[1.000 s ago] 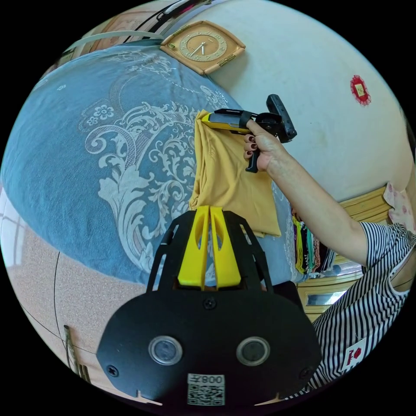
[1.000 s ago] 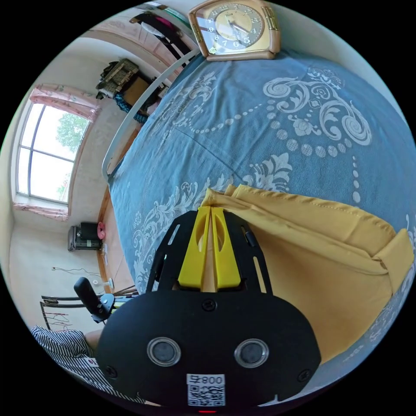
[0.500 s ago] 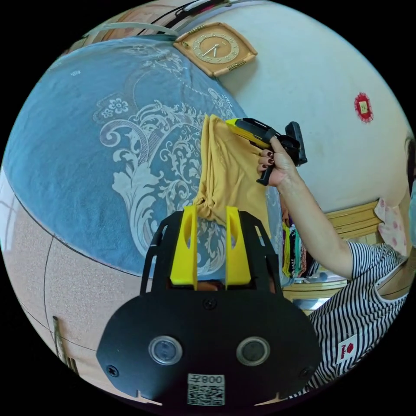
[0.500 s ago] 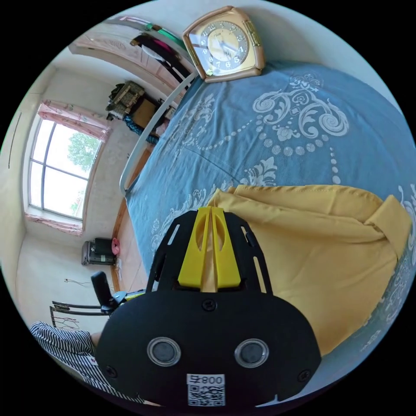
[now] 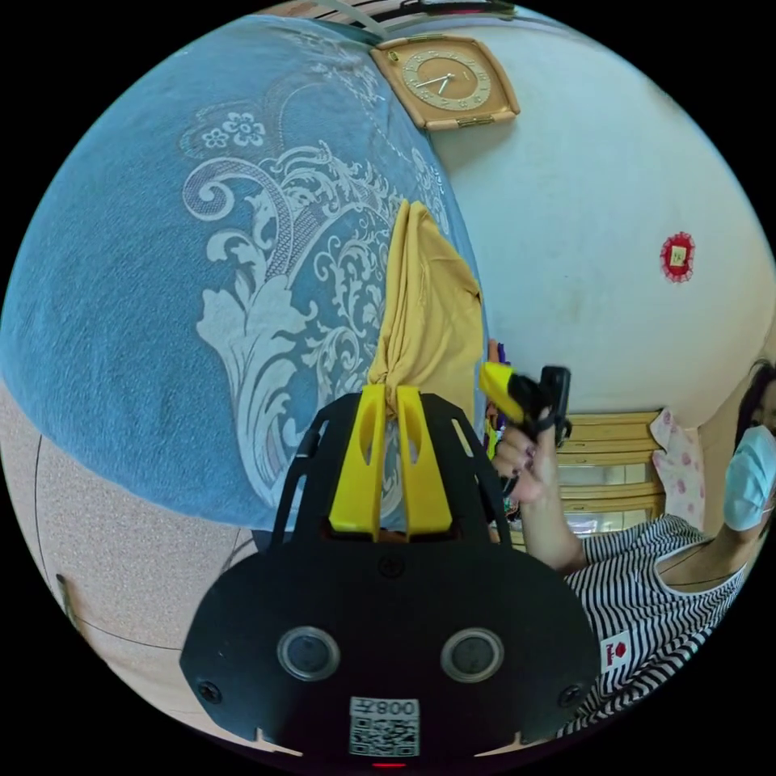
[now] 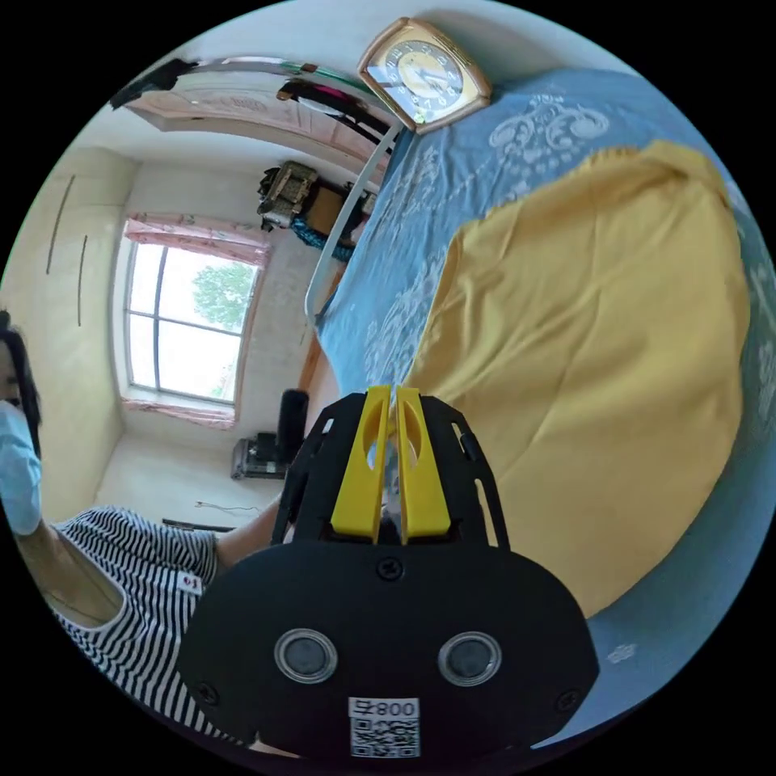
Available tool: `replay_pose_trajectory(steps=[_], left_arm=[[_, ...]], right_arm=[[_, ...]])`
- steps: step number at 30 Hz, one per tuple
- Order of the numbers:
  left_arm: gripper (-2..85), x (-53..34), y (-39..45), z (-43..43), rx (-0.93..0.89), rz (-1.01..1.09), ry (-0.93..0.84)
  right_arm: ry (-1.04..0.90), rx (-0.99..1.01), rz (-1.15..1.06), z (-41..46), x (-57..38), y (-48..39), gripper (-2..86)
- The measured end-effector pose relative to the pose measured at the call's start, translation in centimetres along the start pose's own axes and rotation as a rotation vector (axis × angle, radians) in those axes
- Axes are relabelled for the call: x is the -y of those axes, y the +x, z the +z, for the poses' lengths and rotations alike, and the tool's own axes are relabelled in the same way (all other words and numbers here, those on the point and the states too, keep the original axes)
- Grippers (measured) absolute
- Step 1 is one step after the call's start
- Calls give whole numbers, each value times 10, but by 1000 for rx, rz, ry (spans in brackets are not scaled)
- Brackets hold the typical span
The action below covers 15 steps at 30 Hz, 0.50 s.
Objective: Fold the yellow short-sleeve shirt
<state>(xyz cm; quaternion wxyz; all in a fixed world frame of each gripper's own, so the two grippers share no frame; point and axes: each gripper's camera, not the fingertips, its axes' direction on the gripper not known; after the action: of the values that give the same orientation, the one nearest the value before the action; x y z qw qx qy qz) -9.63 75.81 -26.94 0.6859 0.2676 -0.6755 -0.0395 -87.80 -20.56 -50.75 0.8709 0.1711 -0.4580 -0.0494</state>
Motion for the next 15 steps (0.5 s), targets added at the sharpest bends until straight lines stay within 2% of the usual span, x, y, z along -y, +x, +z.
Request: replay_pose_trajectory(steps=[6, 15], left_arm=[[22, 13, -15, -4, -86, -16, 15], [20, 40, -31, -13, -173, -57, 18]], right_arm=[[-35, 116, 177, 44, -102, 38, 64], [179, 329, 323, 75, -184, 65, 91]])
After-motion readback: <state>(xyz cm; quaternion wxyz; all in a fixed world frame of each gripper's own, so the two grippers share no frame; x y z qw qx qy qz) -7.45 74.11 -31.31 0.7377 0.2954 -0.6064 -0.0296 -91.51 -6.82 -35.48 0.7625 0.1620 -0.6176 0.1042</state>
